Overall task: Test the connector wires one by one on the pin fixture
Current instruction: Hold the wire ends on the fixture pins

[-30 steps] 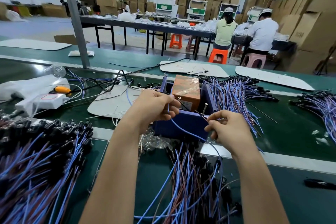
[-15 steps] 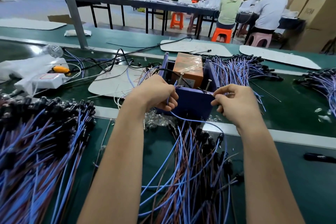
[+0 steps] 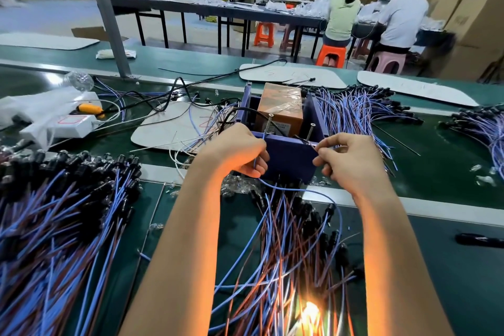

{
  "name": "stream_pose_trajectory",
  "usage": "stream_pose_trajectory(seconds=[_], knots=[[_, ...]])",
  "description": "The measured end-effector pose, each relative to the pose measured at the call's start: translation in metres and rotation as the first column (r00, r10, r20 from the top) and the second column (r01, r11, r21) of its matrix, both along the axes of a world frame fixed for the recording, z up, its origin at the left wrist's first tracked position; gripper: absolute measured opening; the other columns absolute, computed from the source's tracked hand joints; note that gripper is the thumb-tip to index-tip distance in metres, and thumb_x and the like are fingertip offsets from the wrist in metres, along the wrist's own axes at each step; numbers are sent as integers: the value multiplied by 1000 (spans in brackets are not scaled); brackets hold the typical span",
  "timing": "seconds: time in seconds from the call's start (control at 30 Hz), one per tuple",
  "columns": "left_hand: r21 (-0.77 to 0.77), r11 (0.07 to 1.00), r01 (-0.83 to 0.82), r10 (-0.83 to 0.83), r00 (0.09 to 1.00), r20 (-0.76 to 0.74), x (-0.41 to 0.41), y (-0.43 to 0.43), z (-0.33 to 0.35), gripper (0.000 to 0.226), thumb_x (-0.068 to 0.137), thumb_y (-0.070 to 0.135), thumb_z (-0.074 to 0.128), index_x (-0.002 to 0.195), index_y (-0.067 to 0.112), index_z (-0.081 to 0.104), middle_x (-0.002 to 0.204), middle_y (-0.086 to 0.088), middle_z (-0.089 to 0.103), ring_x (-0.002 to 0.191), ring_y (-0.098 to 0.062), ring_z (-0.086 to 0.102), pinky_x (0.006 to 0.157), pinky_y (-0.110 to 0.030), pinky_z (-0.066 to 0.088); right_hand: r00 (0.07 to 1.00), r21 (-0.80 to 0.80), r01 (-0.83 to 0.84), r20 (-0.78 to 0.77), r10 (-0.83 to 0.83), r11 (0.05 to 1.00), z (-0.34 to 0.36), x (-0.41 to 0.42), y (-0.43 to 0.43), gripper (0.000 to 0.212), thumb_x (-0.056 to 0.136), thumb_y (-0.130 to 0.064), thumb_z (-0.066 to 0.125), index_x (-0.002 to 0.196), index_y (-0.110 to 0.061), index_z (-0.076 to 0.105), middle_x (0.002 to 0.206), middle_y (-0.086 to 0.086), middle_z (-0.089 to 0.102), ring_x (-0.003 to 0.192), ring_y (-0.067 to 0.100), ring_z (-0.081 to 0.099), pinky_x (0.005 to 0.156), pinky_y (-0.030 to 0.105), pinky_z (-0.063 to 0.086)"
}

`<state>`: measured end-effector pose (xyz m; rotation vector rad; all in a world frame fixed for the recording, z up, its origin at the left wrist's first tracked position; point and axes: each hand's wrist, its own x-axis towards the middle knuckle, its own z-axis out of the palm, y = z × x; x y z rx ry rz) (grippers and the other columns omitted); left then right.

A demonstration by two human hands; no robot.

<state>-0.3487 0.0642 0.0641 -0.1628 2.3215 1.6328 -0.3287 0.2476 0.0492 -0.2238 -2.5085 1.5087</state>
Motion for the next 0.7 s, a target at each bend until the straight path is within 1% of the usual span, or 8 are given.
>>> stream_pose_trajectory(seconds=[0.17, 0.37, 0.53, 0.6, 0.7], knots=[[-4, 1000, 10, -10, 1000, 18, 0, 0, -1, 20, 90, -5, 44, 88, -12, 63, 47, -7, 58, 36, -14, 54, 41, -19, 48, 1000, -10, -7, 2, 7, 1000, 2, 2, -1, 26, 87, 2, 55, 72, -18, 63, 62, 4, 68, 38, 4, 48, 41, 18, 38], [-1, 1000, 14, -14, 1000, 10, 1, 0, -1, 20, 90, -6, 44, 93, -14, 62, 56, -11, 56, 37, -14, 53, 42, -19, 49, 1000, -10, -4, 8, 4, 1000, 2, 2, -1, 26, 87, 3, 55, 73, -17, 63, 64, 5, 68, 40, 6, 50, 45, 21, 39], [19, 1000, 16, -16, 1000, -8, 3, 0, 1, 20, 90, -7, 43, 90, -12, 62, 57, -12, 55, 36, -13, 51, 42, -18, 49, 1000, -16, -2, 19, 2, 1000, 3, 3, 0, 25, 87, 3, 54, 75, -17, 63, 65, 6, 69, 40, 6, 50, 46, 22, 40], [24, 1000, 19, -18, 999, -48, 4, -2, 2, 23, 89, -4, 43, 90, -14, 64, 57, -12, 56, 38, -14, 52, 44, -19, 50, 999, -56, -11, 32, 13, 998, 6, 5, 0, 23, 89, 2, 55, 79, -17, 63, 66, 6, 69, 40, 7, 49, 44, 19, 39], [69, 996, 53, -44, 990, -132, 7, -4, 8, 25, 92, 1, 46, 85, -10, 67, 58, -10, 60, 43, -13, 54, 45, -19, 49, 991, -245, -111, 40, 124, 963, 16, 12, -1, 19, 92, 0, 55, 87, -14, 65, 65, 5, 68, 40, 7, 48, 38, 16, 36]])
